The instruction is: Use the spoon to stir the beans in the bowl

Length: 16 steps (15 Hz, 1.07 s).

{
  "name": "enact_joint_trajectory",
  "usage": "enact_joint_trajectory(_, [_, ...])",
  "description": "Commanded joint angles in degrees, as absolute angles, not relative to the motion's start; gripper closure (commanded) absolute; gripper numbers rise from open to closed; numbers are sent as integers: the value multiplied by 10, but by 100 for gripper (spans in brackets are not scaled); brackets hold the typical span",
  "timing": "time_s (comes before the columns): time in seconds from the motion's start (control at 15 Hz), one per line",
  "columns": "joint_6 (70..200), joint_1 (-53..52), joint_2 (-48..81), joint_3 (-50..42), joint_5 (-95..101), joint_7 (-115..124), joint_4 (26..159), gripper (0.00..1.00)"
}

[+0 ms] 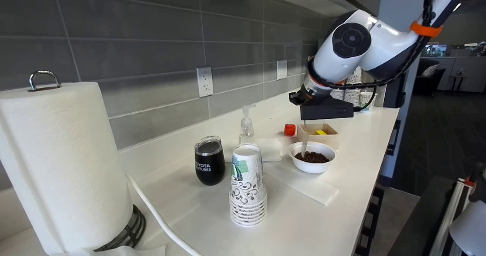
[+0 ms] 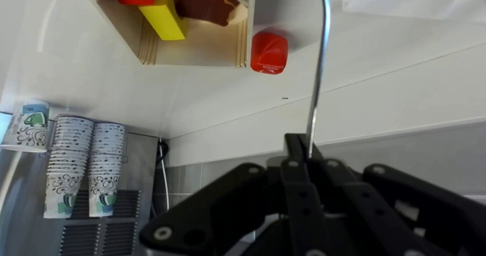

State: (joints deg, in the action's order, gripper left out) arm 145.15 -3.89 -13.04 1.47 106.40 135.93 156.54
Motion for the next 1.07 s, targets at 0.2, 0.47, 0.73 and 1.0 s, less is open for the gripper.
enact_joint_trajectory(0.2, [1400,-45,-141,7,1124,1358,1574,99])
enact_joint_trajectory(0.47, [1389,-46,-144,8,1119,1322,1576,99])
enact_joint_trajectory(0.73, [1394,-45,-143,7,1098,1260,1580,99])
enact_joint_trajectory(1.0, [1409,-44,-135,3,1049,1190,1573,99])
